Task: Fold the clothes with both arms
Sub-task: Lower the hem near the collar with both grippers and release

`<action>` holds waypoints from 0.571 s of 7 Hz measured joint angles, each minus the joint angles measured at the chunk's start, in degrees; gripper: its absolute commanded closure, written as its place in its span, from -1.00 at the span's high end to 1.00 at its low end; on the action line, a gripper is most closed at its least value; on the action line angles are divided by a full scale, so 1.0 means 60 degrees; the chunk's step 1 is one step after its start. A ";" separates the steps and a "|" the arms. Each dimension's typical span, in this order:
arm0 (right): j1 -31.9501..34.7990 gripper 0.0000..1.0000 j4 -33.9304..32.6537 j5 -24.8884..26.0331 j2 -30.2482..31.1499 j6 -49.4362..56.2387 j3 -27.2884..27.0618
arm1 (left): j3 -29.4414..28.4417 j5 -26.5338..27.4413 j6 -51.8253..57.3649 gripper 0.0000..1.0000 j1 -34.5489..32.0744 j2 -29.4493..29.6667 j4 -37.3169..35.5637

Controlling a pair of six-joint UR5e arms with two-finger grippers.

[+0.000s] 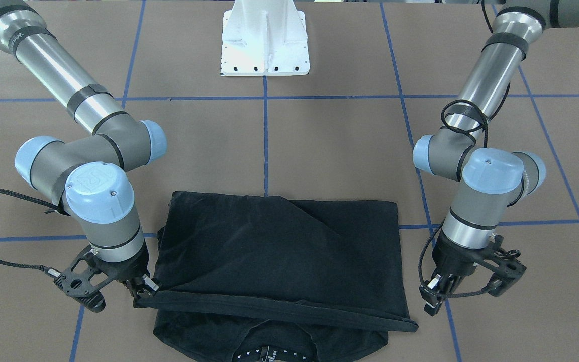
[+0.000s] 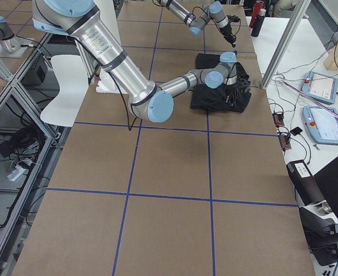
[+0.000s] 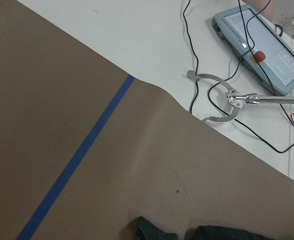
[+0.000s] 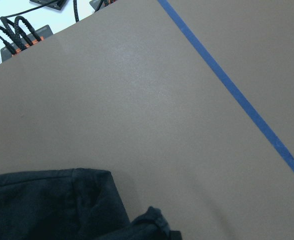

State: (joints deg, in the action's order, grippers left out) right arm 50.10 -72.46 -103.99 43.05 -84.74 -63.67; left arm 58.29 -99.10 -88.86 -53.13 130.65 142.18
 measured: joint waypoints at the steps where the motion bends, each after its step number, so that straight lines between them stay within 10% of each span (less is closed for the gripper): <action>1: 0.0000 0.06 0.0037 0.0001 -0.0228 -0.0007 0.0221 | -0.0024 0.0000 -0.0003 -0.39 0.0009 -0.0033 0.0046; 4: -0.0071 0.25 0.0082 -0.0017 -0.0088 -0.0260 -0.0298 | -0.0013 -0.0005 -0.0020 -0.20 0.0010 -0.0119 0.0236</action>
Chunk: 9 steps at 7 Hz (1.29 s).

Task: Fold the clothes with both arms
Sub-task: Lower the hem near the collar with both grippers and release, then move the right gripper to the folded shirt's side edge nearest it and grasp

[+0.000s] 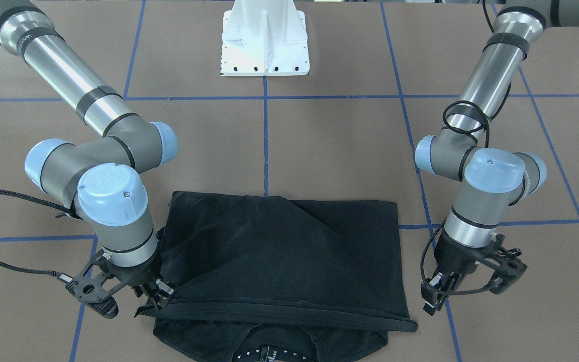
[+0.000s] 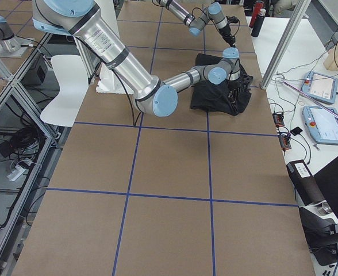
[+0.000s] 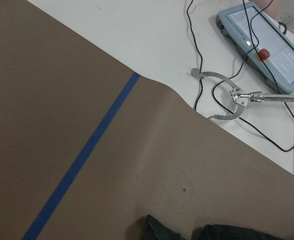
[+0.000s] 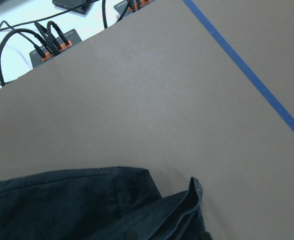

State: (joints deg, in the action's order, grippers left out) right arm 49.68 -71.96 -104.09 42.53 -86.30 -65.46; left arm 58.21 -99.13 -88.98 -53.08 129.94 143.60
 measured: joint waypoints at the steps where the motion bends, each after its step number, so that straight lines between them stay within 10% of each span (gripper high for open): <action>1: -0.0216 0.34 0.0011 -0.0020 0.0922 -0.0300 -0.1277 | 0.0019 -0.0001 0.0003 -0.14 0.0000 -0.0020 0.0011; 4: -0.1311 0.40 0.0022 0.0294 0.3349 -0.1378 -0.4361 | 0.0063 -0.0001 0.0019 -0.13 -0.0001 -0.0158 0.0043; 9: -0.2658 0.16 0.0026 0.1489 0.3988 -0.2055 -0.4981 | 0.0272 -0.0001 0.0064 -0.13 0.0013 -0.0329 0.0033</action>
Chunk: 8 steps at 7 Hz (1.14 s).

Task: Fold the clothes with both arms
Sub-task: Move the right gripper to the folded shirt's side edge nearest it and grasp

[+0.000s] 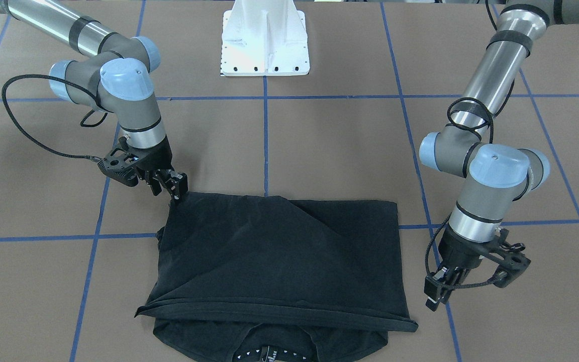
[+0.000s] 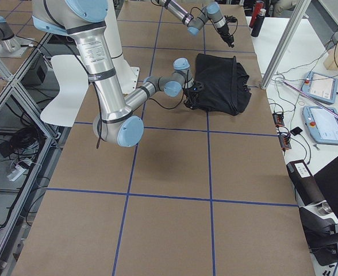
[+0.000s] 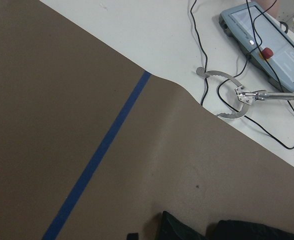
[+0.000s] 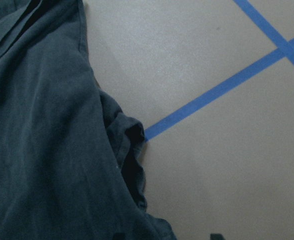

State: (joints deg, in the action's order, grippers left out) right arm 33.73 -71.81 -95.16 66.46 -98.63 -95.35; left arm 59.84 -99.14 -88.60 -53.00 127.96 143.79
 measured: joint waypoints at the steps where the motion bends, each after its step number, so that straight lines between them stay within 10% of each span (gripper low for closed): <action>1: -0.0088 0.11 0.0000 0.0031 0.0004 -0.0008 0.0014 | 0.0003 0.0000 0.0000 -0.13 0.0000 -0.0023 0.0002; 4: -0.0247 -1.00 0.0000 0.0067 0.0001 0.0001 0.0048 | 0.0015 0.0000 -0.0013 -0.13 0.0000 -0.0104 0.0014; 8: -0.0236 -1.00 0.0000 0.0039 -0.0013 -0.0003 -0.0022 | 0.0017 0.0000 -0.0024 -0.12 0.0005 -0.0130 0.0018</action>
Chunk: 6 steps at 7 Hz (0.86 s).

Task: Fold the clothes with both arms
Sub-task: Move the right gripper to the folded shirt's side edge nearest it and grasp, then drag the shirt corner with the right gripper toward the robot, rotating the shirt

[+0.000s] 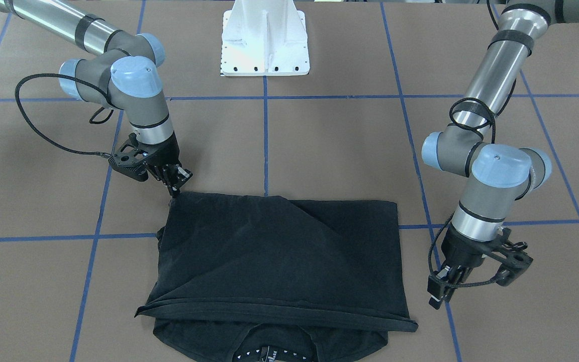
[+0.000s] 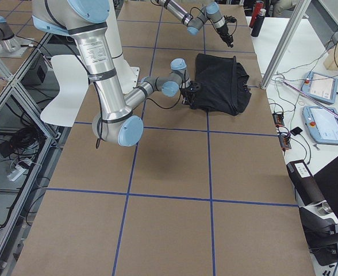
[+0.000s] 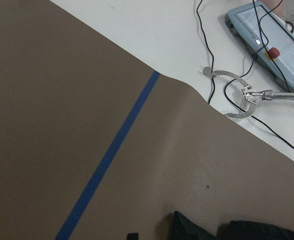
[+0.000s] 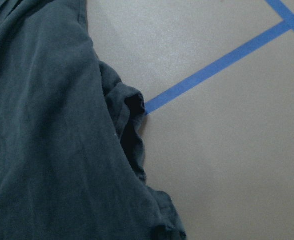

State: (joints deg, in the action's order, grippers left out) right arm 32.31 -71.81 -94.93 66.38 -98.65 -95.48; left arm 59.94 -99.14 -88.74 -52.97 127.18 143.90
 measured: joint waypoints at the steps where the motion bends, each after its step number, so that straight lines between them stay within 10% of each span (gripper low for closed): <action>1: 0.0046 -1.00 -0.0003 -0.0034 -0.0020 0.0046 -0.0061 | -0.0002 0.0000 -0.0003 -0.11 0.0005 -0.0020 0.0006; 6: 0.0248 -1.00 -0.0041 -0.0803 0.1636 0.0109 -0.2276 | -0.0006 0.0008 -0.0014 -0.10 0.0015 -0.0171 0.0280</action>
State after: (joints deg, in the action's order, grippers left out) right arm 33.80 -72.05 -99.74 76.19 -98.00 -109.13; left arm 59.90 -99.09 -88.83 -52.88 126.16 145.58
